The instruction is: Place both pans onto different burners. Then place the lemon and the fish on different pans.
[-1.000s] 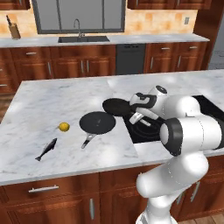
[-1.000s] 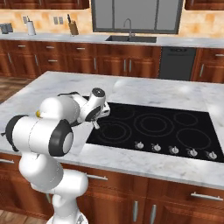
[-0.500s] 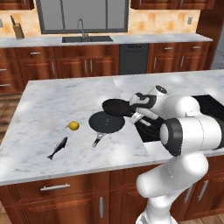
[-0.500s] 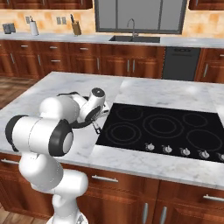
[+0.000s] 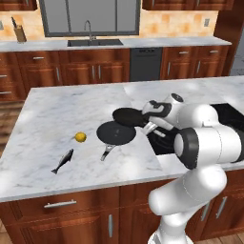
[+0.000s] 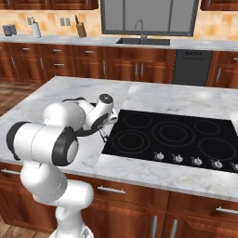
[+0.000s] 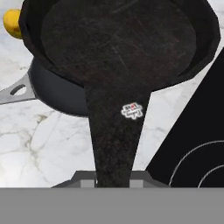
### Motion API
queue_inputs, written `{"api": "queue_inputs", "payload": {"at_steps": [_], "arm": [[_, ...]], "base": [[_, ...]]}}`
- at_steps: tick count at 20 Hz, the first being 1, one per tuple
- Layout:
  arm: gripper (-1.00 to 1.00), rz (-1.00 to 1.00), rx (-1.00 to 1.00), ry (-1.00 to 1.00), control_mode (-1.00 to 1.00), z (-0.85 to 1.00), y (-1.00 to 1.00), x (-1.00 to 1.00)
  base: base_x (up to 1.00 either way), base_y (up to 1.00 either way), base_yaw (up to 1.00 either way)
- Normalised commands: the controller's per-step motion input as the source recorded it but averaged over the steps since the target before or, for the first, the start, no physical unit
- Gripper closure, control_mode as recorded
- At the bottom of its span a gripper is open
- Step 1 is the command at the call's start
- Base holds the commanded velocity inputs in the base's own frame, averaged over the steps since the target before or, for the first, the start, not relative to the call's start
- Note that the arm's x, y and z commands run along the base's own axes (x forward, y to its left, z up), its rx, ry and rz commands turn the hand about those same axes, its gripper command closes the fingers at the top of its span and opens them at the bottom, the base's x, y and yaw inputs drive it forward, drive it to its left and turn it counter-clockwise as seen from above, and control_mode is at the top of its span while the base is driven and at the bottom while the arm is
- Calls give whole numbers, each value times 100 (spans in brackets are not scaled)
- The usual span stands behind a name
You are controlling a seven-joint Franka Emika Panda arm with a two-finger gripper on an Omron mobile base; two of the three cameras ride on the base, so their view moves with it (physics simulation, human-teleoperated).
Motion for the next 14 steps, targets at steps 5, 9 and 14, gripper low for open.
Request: {"api": "queue_inputs", "payload": {"at_steps": [5, 9, 14], "arm": [[100, -3, 3, 0, -100, 0, -37, 22], [100, -2, 4, 0, -100, 0, -43, 30], [100, 0, 0, 2, -100, 0, -37, 35]], "base": [[0, 0, 0], [0, 0, 0], [0, 0, 0]]}}
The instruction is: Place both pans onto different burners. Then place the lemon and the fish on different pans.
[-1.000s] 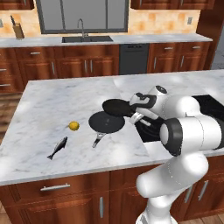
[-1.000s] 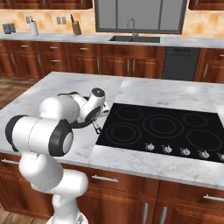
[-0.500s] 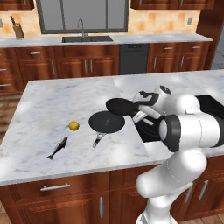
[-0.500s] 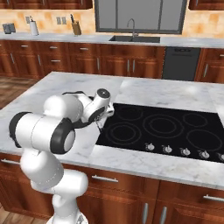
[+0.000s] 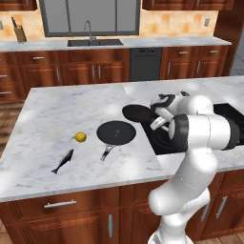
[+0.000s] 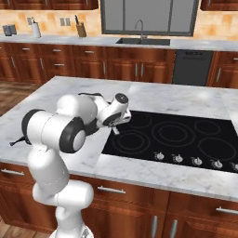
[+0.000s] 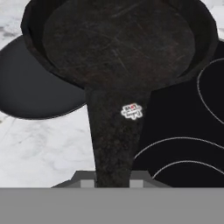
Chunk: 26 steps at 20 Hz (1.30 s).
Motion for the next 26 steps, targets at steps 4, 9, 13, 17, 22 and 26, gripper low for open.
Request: {"api": "queue_inputs", "payload": {"at_steps": [4, 9, 13, 17, 22, 26], "arm": [[100, 0, 0, 0, -100, 0, -44, 17], [100, 0, 0, 0, -100, 0, -31, 0], [100, -2, 0, 0, -100, 0, -24, -1], [100, -7, 0, 0, -100, 0, -34, -20], [100, -9, -10, 0, -100, 0, -33, -6], [100, -9, -25, 0, -100, 0, -23, 3]], "base": [[0, 0, 0], [0, 0, 0], [0, 0, 0], [0, 0, 0], [0, 0, 0], [0, 0, 0]]}}
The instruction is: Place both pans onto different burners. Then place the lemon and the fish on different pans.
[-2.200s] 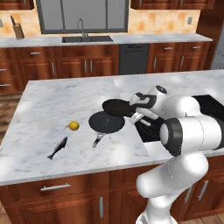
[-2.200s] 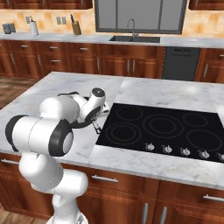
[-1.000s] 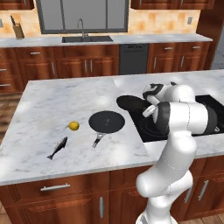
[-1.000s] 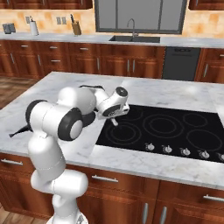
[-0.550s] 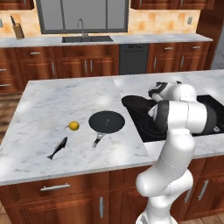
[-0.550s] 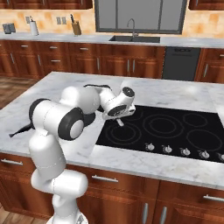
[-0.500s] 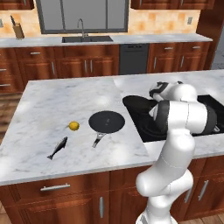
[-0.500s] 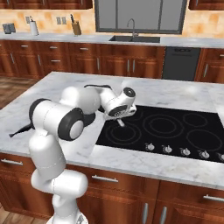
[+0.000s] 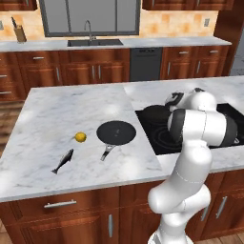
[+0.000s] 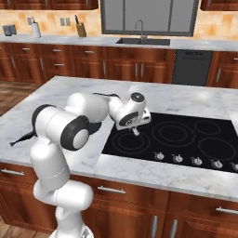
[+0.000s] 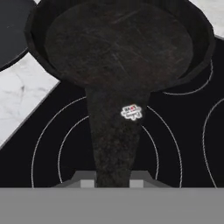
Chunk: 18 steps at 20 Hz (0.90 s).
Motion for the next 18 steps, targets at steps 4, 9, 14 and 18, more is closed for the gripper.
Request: {"api": "queue_inputs", "payload": {"at_steps": [4, 9, 14, 18], "arm": [[100, -3, -25, 0, -100, -1, -27, 5], [100, -1, -10, 0, -100, -13, -29, 35], [100, -1, -5, 0, -100, 0, -44, 13], [100, 0, 0, 0, -100, 0, -51, 0]], "base": [[0, 0, 0], [0, 0, 0], [0, 0, 0], [0, 0, 0]]}}
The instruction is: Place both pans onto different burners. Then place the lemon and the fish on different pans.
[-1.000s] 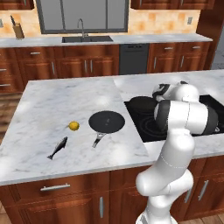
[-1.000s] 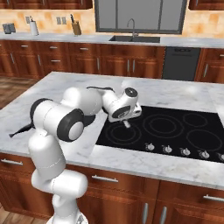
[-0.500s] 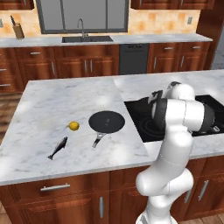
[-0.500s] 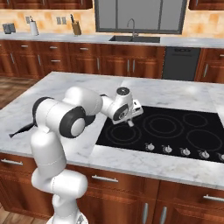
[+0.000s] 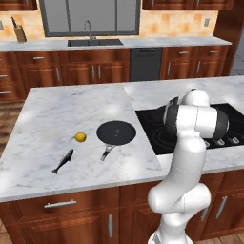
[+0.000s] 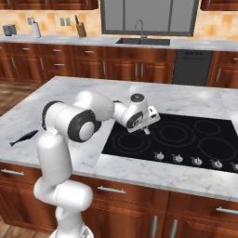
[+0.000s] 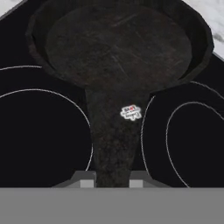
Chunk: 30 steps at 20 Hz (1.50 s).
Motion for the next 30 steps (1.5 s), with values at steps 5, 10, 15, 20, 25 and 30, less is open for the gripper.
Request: {"api": "queue_inputs", "payload": {"at_steps": [5, 10, 15, 20, 25, 30], "arm": [[100, 0, 0, 0, -100, 0, -50, -1], [100, -2, 0, 0, -100, 0, -41, -17], [100, -3, 0, 0, -100, -1, -34, -32], [100, -1, 0, 0, -100, -3, -37, -22], [100, 0, 1, 0, -100, -9, -41, -7], [100, 0, 0, 0, -100, -19, -43, 0]], "base": [[0, 0, 0], [0, 0, 0], [0, 0, 0], [0, 0, 0], [0, 0, 0], [0, 0, 0]]}}
